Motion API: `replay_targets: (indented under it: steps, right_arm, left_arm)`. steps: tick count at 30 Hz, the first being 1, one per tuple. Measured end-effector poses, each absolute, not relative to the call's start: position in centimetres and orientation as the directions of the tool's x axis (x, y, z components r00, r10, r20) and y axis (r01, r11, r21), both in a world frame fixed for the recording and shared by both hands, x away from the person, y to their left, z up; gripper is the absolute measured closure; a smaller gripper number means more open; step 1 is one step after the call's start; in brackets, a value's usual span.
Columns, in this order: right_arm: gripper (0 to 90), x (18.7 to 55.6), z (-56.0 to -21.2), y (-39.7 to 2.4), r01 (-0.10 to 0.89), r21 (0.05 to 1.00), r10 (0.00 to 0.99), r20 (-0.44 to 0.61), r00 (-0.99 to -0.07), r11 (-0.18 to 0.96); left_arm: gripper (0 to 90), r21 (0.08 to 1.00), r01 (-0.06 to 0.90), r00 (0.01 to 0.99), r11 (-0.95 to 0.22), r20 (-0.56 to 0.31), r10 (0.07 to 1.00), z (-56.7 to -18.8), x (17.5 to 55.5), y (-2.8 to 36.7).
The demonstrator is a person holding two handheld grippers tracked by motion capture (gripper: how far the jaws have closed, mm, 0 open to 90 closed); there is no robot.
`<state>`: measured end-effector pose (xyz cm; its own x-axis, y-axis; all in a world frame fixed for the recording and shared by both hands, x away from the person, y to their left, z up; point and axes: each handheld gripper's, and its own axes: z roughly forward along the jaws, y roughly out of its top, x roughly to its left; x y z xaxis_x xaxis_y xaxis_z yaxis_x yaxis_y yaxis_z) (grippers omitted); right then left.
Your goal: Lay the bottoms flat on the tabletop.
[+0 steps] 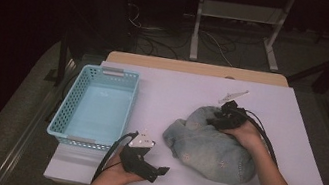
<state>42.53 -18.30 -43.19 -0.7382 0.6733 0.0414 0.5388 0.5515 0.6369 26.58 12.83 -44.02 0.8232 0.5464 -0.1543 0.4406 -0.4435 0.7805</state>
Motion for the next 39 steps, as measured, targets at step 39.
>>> replay_targets:
  steps: [39]
  right_arm:
    - [81.9, 42.4, -39.1, -27.8, 0.512, 0.814, 0.877, 0.007, -0.48, 0.273]
  left_arm:
    - [1.4, 0.782, 0.445, 0.822, -0.436, -0.164, 0.546, -44.1, 26.8, 12.8]
